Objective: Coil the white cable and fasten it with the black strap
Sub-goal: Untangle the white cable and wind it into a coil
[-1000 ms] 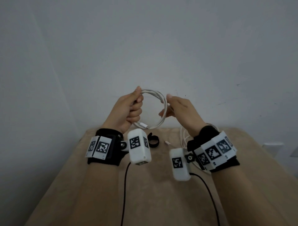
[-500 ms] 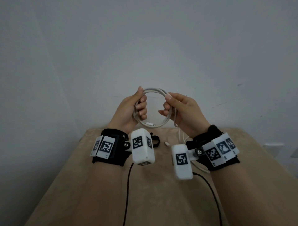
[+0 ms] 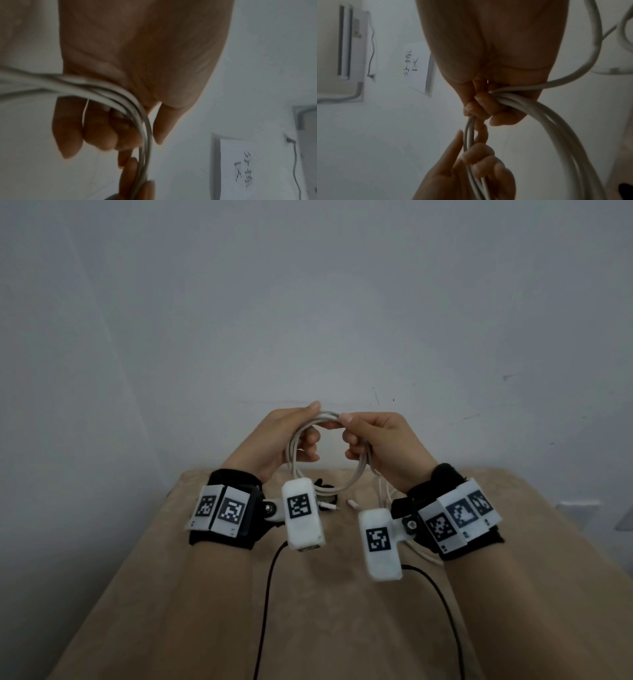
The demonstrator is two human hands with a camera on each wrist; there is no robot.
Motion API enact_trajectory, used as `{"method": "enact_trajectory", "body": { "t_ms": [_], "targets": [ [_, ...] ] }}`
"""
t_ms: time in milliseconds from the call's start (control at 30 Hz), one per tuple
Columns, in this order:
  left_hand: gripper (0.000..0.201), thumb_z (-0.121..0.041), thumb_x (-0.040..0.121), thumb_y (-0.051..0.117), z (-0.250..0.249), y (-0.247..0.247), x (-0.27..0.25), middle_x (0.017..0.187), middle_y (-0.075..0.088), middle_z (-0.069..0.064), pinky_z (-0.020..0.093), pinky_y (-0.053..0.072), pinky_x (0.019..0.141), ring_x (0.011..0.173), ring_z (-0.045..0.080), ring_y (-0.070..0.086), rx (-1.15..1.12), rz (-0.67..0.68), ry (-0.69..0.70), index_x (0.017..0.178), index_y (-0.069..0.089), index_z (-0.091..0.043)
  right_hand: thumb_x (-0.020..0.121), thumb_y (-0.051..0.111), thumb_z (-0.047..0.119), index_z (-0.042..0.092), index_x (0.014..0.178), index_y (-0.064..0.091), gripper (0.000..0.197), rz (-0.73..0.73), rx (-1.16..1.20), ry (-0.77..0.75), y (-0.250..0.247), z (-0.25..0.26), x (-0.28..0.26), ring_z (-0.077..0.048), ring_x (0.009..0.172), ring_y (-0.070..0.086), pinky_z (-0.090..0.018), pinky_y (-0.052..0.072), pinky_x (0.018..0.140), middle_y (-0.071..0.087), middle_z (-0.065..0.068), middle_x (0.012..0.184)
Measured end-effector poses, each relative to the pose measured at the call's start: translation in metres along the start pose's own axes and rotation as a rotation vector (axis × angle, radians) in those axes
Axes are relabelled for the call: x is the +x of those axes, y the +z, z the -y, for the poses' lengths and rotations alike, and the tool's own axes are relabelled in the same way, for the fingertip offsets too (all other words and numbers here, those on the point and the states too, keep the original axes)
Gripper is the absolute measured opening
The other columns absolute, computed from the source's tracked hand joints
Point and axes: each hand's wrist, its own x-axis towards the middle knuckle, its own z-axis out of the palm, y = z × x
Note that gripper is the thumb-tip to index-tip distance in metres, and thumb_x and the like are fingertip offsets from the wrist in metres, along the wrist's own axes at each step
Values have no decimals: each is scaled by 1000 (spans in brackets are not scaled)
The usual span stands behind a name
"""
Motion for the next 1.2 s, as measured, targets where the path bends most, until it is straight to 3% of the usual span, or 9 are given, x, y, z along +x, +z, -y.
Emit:
{"method": "enact_trajectory", "body": {
  "t_ms": [233,467,633,800,1000,1100,1200],
  "targets": [
    [35,-42,91,56,-3,7,-5,54,25,-6,19,28,43,44,8,23,243,37,-13,84,64,-9,96,53,14,-5,98,69,25,-13,-105,14,2,-1,-1,-8,49,38,-20,44,54,48,4,54],
    [37,-36,93,54,-1,7,-3,43,24,-9,16,17,35,36,5,17,161,42,-6,69,57,-8,97,52,16,0,92,70,25,0,-104,7,4,3,-3,-9,49,37,-20,42,54,49,3,56],
    [50,-36,95,50,0,7,-1,44,22,-9,14,14,37,35,4,15,64,61,-12,48,55,-21,93,57,17,5,87,69,18,-32,-103,-22,3,5,-3,-9,49,40,-20,43,54,51,2,56],
    [43,-40,94,48,-1,4,-2,47,21,-8,13,14,34,35,4,15,-65,55,6,59,36,-17,93,57,24,6,92,70,22,-47,-104,-49,-3,8,-4,-10,53,52,-21,47,58,62,-1,64],
    [45,-38,97,47,-1,-5,-1,44,22,-11,12,14,32,33,1,16,-229,-50,31,59,35,-18,96,51,35,-7,95,67,45,-81,-354,-15,-16,11,-5,-8,61,59,-24,47,63,73,-3,74],
    [45,-38,97,47,-2,-7,-2,44,21,-11,14,11,33,33,1,15,-241,-74,32,59,35,-18,93,51,45,14,81,73,40,-119,-588,-32,-22,11,-7,-4,60,57,-21,43,63,72,1,72],
    [44,-38,97,48,-4,-10,-3,44,21,-11,16,9,34,33,1,15,-253,-97,39,60,35,-18,90,55,50,19,75,74,39,-176,-633,-39,-30,14,-9,-1,58,52,-22,41,67,65,4,64]
  ]
}}
